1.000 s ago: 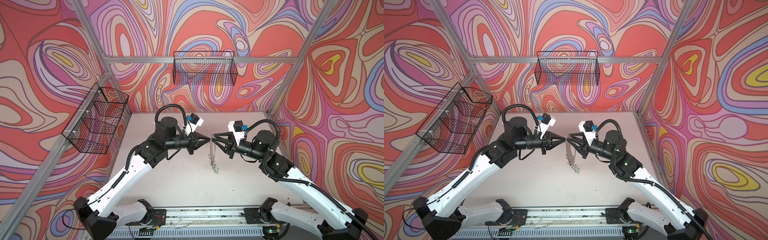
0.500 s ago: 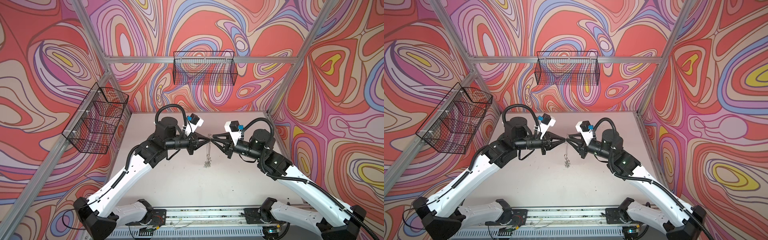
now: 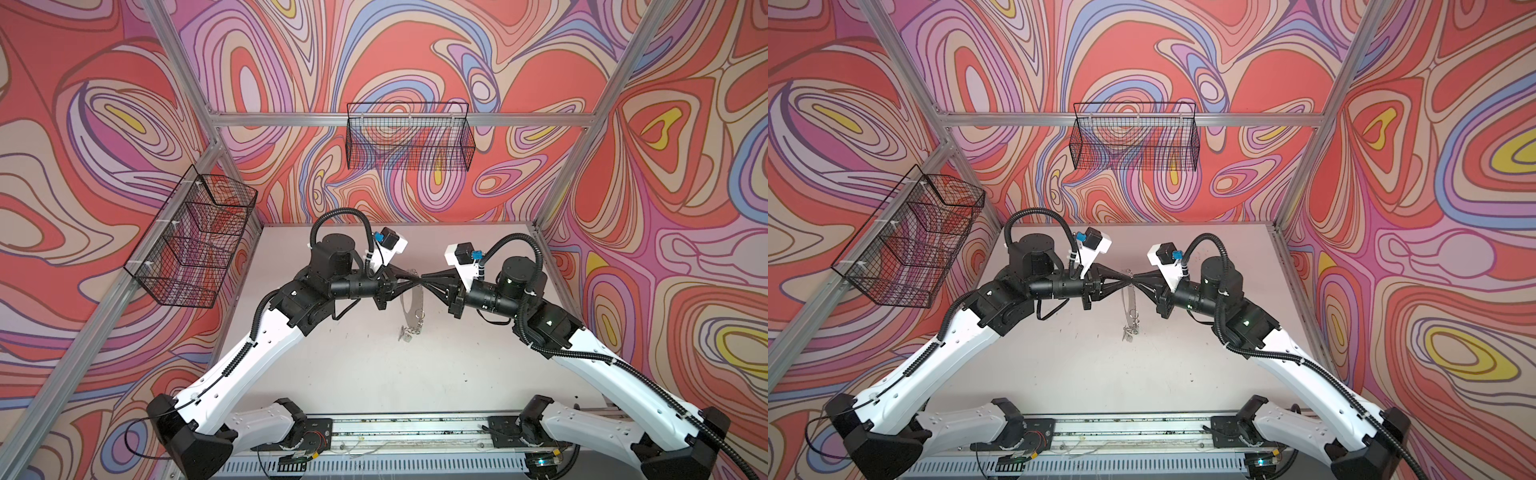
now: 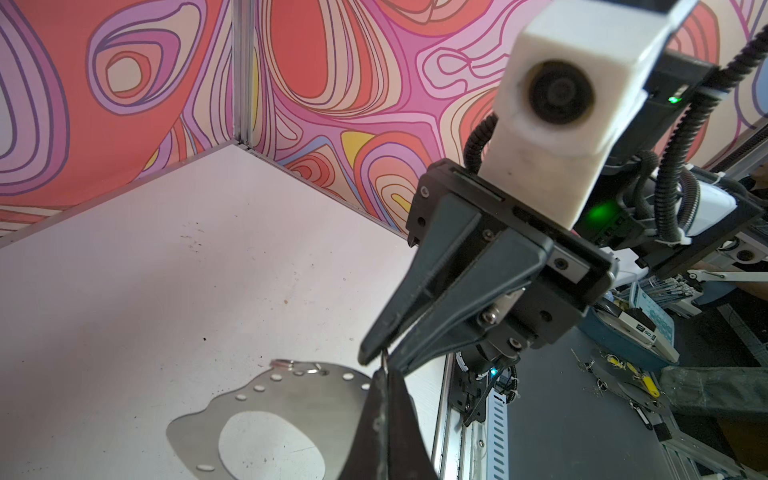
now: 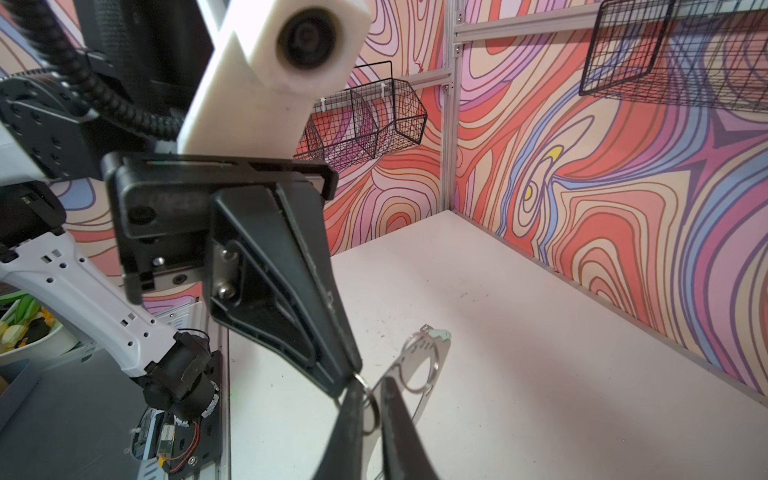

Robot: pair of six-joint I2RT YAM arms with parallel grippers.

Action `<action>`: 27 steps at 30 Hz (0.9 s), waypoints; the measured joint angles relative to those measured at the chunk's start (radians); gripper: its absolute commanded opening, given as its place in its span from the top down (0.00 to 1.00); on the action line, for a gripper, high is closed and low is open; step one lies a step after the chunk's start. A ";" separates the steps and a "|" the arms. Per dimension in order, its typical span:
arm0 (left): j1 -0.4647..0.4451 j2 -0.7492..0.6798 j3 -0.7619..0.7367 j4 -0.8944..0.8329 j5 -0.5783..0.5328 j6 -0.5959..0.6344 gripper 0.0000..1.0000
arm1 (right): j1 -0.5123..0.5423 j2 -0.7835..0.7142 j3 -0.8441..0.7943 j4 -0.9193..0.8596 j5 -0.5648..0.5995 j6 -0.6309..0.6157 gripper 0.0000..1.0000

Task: Put the keys on the keyring
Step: 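Regrasp the plate edge with the left gripper next to the right gripper, then open the right gripper and draw it back while the left gripper holds the plate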

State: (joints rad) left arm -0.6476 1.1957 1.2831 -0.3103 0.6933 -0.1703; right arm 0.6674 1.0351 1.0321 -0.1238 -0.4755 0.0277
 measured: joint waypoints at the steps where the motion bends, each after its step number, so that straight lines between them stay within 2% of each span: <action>1: 0.001 0.000 0.000 -0.001 0.000 0.003 1.00 | 0.000 0.000 0.001 -0.001 0.000 0.001 1.00; 5: 0.001 0.000 0.000 -0.003 0.000 0.013 1.00 | 0.000 0.000 0.002 -0.004 -0.006 0.000 1.00; 7: 0.001 0.000 0.000 -0.007 -0.002 0.018 0.80 | -0.001 0.000 0.001 -0.004 -0.012 0.004 1.00; 11: -0.001 -0.004 0.000 -0.005 -0.006 0.024 0.63 | 0.001 0.001 0.000 0.004 -0.031 0.034 1.00; 20: 0.003 -0.166 -0.120 0.140 -0.006 -0.029 0.62 | 0.002 0.011 -0.106 0.182 -0.038 0.224 1.00; 27: 0.069 -0.203 -0.215 0.271 0.013 -0.137 0.64 | 0.002 0.014 -0.144 0.327 -0.067 0.316 1.00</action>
State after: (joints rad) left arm -0.5781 0.9928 1.0679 -0.0391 0.7063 -0.3069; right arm 0.6689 1.0496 0.8879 0.2035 -0.5426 0.3439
